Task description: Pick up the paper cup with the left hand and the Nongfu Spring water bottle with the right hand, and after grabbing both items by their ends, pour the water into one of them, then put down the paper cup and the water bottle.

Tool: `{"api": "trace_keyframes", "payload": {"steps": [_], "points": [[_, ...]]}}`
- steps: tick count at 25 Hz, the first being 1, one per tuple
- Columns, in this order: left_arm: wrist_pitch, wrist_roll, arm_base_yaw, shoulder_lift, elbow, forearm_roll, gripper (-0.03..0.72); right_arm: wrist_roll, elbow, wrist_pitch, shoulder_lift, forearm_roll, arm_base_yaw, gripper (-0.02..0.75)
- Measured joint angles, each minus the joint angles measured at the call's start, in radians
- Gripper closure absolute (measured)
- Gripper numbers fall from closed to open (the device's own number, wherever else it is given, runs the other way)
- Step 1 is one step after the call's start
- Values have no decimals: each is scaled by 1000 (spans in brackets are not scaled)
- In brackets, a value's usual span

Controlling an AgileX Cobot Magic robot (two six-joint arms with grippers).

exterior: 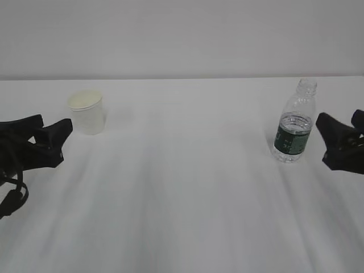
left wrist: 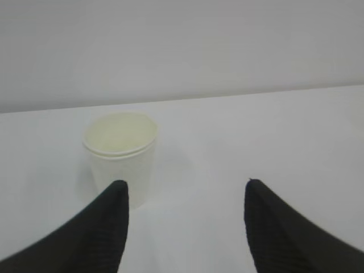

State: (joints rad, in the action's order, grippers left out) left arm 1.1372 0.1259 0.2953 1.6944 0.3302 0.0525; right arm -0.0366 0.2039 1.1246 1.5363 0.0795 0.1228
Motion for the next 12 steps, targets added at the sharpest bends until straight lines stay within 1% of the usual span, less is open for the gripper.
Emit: {"api": "trace_keyframes", "payload": {"steps": [6, 12], "points": [[0, 2, 0, 15, 0, 53, 228, -2, 0, 13, 149, 3, 0, 237], [0, 2, 0, 15, 0, 65, 228, -2, 30, 14, 243, 3, 0, 237]]}}
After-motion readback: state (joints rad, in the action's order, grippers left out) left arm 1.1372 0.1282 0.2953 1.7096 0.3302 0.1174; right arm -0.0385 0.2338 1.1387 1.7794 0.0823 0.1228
